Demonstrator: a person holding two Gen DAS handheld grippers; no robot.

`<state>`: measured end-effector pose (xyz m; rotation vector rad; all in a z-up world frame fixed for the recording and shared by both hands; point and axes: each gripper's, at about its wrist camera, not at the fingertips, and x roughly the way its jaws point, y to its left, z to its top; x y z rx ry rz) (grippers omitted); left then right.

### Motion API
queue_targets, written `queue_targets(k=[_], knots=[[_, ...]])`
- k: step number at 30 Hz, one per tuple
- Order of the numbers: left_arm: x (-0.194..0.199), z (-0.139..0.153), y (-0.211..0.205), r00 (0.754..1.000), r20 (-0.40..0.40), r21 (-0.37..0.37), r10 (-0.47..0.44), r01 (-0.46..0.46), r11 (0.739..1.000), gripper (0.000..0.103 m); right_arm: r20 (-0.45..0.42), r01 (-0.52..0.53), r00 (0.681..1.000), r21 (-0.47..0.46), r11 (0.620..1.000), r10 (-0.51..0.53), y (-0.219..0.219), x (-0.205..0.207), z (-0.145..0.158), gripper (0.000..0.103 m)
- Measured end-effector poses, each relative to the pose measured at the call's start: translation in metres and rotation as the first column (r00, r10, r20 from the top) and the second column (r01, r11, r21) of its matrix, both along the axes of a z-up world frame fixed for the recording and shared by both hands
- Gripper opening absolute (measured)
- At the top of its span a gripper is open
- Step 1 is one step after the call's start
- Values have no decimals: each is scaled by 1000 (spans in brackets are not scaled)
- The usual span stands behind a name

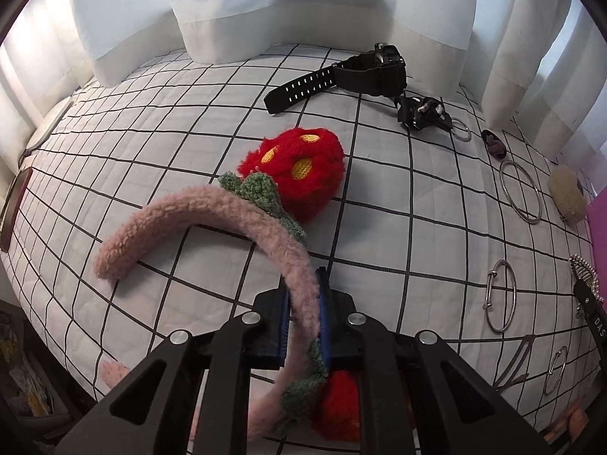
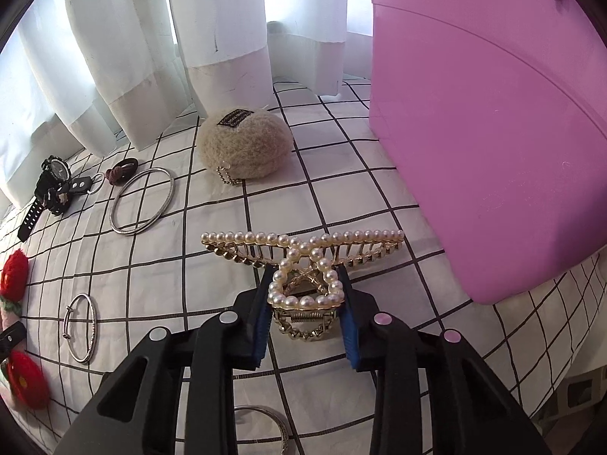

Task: Organize jewelry
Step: 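Grasp and lift the headband with left tool while right tool lifts pearl clip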

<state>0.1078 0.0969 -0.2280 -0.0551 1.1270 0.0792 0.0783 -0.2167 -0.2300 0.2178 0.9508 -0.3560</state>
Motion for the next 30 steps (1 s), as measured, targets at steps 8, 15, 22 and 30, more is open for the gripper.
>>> queue_targets(k=[8,15,22,30], knots=[[-8,16,5,999,37,-7,-29,29,1000,9,32,-33,999,23,999,33,7,-9,15,30],[-14,41,16,996,73,-29,-46,48,998,9,47,-79,996,46,996,77,20,-9,31,30],[-22,68,22,992,106,-41,-69,73,996,9,76,-116,991,51,992,112,36,-13,58,30],[-33,110,18,975,169,-46,-144,154,987,9,143,-152,979,46,987,144,64,-28,107,30]])
